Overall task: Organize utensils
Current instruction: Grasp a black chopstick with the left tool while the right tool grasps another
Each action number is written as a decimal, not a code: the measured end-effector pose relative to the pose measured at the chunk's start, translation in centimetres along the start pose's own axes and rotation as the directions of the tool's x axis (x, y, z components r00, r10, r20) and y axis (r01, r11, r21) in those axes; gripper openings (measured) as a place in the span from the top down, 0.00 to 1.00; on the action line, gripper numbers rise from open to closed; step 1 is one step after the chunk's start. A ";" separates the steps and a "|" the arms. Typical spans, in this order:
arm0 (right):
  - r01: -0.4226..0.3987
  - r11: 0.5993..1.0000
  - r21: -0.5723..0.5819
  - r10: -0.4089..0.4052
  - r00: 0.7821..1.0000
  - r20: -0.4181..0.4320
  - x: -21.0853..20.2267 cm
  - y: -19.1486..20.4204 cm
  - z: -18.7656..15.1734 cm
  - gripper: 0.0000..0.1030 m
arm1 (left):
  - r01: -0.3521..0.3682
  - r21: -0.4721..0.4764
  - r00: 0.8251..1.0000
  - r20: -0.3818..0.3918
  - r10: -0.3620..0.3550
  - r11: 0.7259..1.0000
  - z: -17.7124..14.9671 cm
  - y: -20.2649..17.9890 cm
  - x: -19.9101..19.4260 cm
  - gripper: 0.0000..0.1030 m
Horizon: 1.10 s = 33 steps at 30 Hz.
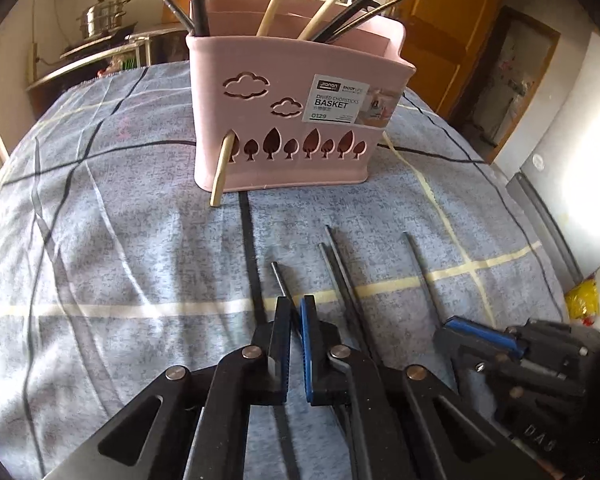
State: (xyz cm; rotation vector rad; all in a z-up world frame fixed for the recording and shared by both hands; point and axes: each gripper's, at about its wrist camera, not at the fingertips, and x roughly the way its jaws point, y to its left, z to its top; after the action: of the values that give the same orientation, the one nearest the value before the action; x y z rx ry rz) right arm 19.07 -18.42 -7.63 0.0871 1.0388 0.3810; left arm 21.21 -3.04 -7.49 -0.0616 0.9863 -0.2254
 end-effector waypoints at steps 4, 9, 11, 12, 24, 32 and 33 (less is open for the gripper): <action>-0.008 1.000 -0.007 0.008 1.000 -0.012 -0.5 -0.9 -0.4 0.93 | -0.032 0.017 0.999 -0.018 0.033 0.999 -0.3 1.8 -0.7 1.00; -0.025 1.000 0.006 0.025 0.999 -0.025 -0.4 -1.4 -0.1 0.92 | -0.009 -0.047 0.999 -0.032 0.008 0.999 -0.4 4.4 -1.0 1.00; -0.020 1.000 0.016 0.021 1.000 -0.021 -0.3 -1.4 0.2 0.92 | 0.006 -0.076 1.000 -0.026 -0.008 0.997 -0.2 4.8 -1.3 1.00; -0.014 1.000 0.021 0.015 1.000 -0.017 -0.2 -1.3 0.4 0.91 | 0.041 -0.106 0.999 -0.020 -0.044 0.994 0.0 4.9 -1.5 0.98; 0.021 0.998 0.056 -0.020 1.000 -0.011 1.5 -1.7 2.9 0.90 | 0.002 -0.125 0.999 -0.038 -0.007 0.992 0.3 1.7 -0.1 0.72; 0.041 0.998 0.039 -0.041 0.999 -0.017 1.1 -1.2 2.1 0.90 | -0.076 -0.085 0.997 -0.029 0.074 0.993 -0.9 0.5 -0.4 0.79; 0.049 0.998 0.034 -0.048 0.999 -0.018 1.2 -1.1 2.1 0.90 | -0.098 -0.063 0.995 -0.026 0.096 0.993 -0.9 0.3 -0.3 0.84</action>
State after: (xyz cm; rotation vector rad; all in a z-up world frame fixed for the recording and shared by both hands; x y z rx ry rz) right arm 21.68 -18.84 -7.79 0.0894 1.0626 0.3205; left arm 20.32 -2.67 -7.77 -0.0700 1.0166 -0.1053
